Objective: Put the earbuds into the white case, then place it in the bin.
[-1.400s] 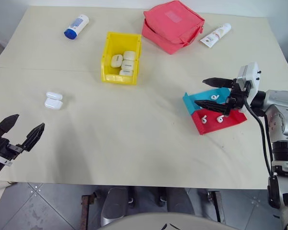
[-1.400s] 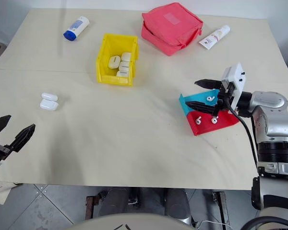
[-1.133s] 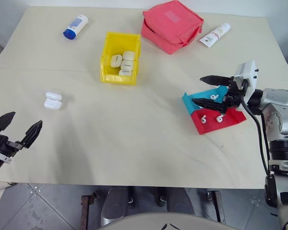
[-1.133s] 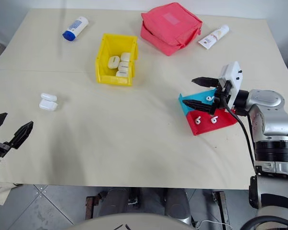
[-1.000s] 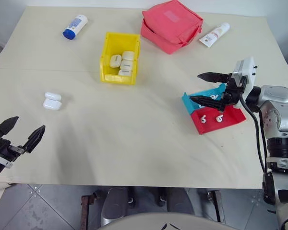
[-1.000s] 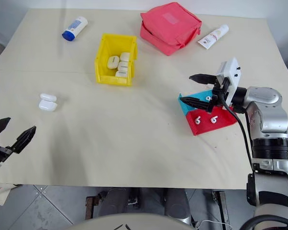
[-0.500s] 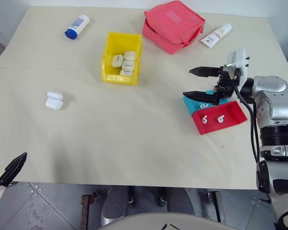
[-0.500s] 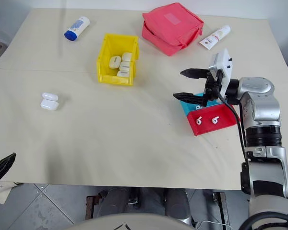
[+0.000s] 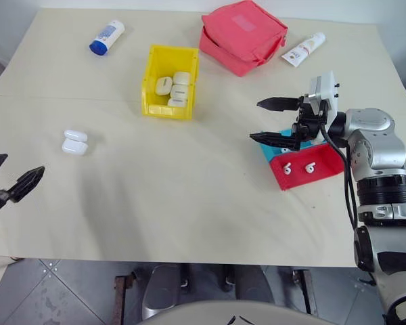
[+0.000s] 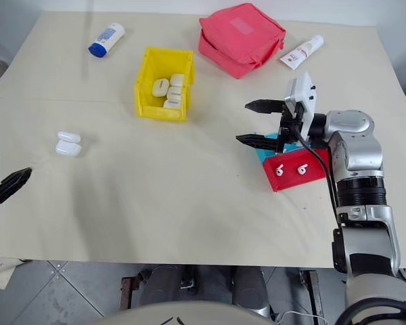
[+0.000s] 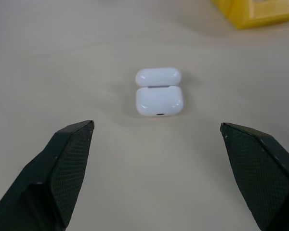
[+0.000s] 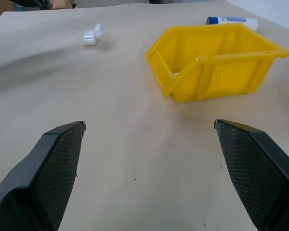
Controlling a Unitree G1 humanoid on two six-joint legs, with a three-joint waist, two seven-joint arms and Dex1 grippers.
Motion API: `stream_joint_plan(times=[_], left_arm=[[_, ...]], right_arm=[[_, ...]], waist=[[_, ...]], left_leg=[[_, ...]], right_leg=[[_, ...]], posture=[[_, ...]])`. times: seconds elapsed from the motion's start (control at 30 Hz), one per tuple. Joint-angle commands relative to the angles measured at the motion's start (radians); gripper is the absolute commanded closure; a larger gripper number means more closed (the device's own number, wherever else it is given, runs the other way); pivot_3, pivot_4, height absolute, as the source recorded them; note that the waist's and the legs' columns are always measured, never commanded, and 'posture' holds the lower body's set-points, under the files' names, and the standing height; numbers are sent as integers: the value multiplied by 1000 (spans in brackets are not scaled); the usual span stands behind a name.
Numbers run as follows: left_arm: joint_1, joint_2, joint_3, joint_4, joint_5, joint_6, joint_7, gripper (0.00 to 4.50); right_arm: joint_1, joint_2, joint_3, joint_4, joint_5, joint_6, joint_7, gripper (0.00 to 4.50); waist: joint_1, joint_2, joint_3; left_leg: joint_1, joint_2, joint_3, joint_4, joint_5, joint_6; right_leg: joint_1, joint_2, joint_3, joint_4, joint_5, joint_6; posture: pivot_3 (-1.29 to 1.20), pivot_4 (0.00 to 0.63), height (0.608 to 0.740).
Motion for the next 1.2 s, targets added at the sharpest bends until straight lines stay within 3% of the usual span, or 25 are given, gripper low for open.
stream_joint_plan(times=[0.03, 0.33, 0.47, 0.8, 1.2], left_arm=[[-130, 83, -115, 96, 46, 120, 24, 28], [-609, 146, -496, 363, 168, 315, -67, 28], [-736, 137, -583, 410, 198, 386, -103, 28], [-911, 122, -775, 513, 302, 513, -176, 28], [-1026, 65, -899, 685, 449, 371, -275, 28]], right_arm=[[7, -12, -23, -41, 14, -3, 0, 0], [0, -21, -11, -64, 33, 33, 36, 0], [13, -29, -15, -130, 72, 82, 73, 0], [14, -20, -12, -120, 55, 64, 66, 0], [19, -23, -13, -114, 45, 53, 60, 0]], waist=[[0, 0, 0], [2, 0, 0], [-1, 0, 0], [-1, 0, 0], [2, 0, 0]], left_leg=[[0, 0, 0, 0, 0, 0], [0, -1, 1, 0, 1, -1], [-1, -1, 1, 0, 1, -1], [-1, 0, 1, 0, 1, -2], [-1, 0, 1, 1, 1, -2]], right_leg=[[0, 0, 0, 0, 0, 0], [-1, 2, 1, 1, 0, 0], [-2, 4, 2, 1, -1, 1], [-2, 5, 3, 1, -1, 2], [-2, 5, 3, 1, -1, 2]], posture=[[0, 150, 740], [0, 150, 740], [0, 150, 740], [0, 150, 740], [0, 150, 740]])
